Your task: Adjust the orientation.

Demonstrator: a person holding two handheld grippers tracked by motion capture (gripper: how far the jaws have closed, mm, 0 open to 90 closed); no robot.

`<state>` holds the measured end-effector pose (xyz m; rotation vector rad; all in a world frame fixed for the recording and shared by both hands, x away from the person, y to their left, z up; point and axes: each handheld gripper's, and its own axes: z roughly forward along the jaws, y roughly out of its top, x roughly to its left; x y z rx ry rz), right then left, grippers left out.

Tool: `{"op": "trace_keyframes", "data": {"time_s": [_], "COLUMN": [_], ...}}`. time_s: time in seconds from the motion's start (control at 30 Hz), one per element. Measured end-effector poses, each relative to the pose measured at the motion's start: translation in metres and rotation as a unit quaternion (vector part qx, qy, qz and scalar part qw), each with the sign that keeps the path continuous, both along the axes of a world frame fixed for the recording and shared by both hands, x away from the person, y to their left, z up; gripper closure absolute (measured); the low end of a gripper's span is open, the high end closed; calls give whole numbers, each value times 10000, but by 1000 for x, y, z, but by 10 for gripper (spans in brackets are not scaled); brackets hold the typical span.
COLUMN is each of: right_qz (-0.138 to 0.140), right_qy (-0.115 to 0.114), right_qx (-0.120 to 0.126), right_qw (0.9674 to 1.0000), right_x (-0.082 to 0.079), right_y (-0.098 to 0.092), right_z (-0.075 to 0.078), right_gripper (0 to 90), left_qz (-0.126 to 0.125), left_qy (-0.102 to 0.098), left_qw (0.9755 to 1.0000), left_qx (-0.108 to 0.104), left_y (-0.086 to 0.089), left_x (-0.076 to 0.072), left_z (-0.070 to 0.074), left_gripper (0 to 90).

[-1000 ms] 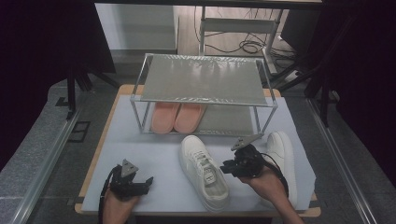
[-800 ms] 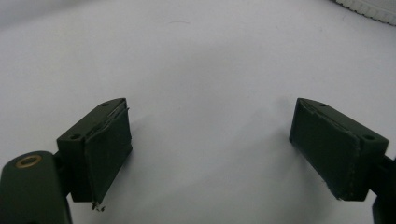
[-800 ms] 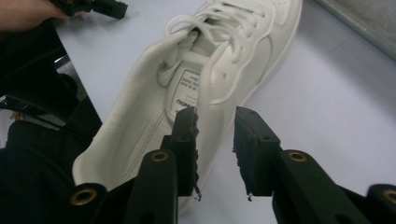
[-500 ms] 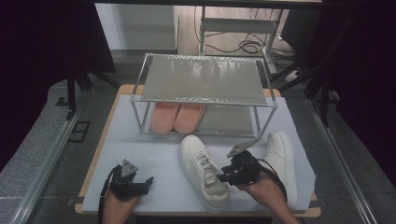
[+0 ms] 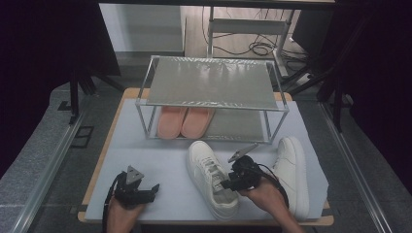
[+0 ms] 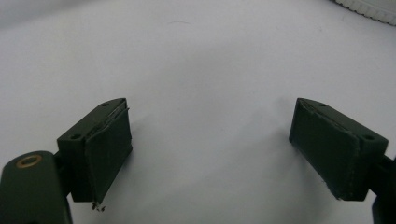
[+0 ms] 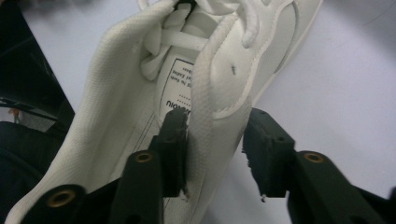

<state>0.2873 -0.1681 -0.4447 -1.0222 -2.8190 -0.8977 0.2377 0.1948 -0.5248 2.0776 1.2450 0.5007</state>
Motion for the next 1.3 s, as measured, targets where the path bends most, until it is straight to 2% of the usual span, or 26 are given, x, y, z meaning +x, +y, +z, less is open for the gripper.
{"op": "trace_keyframes", "data": {"time_s": [0.27, 0.4, 0.63, 0.87, 1.13, 1.3], "right_qz": [-150, -260, -461, -509, -498, -434], "right_qy": [-20, 44, 301, 513, 681, 637], "right_qx": [-63, -28, 365, 565, 865, 950], "right_qw": [9999, 9996, 9978, 9958, 9927, 9925], "right_x": [-2, 0, 6, 11, 12, 13], "right_y": [-3, -8, -19, -24, -29, -28], "right_z": [3, 3, 5, 12, 26, 40], "right_gripper": [738, 784, 811, 821, 826, 826], "left_qz": [-1, -2, 12, 13, 18, 13], "left_qy": [0, 1, 9, 12, -3, -2], "left_qw": [10000, 10000, 10000, 10000, 10000, 10000], "left_qx": [-1, 2, -10, -21, -23, -18], "left_y": [0, 0, 0, 0, 0, 0], "left_x": [0, 0, 0, 0, 0, 0], "left_z": [0, 0, 0, 0, 0, 0], "left_gripper": [131, 131, 131, 130, 130, 129]}}
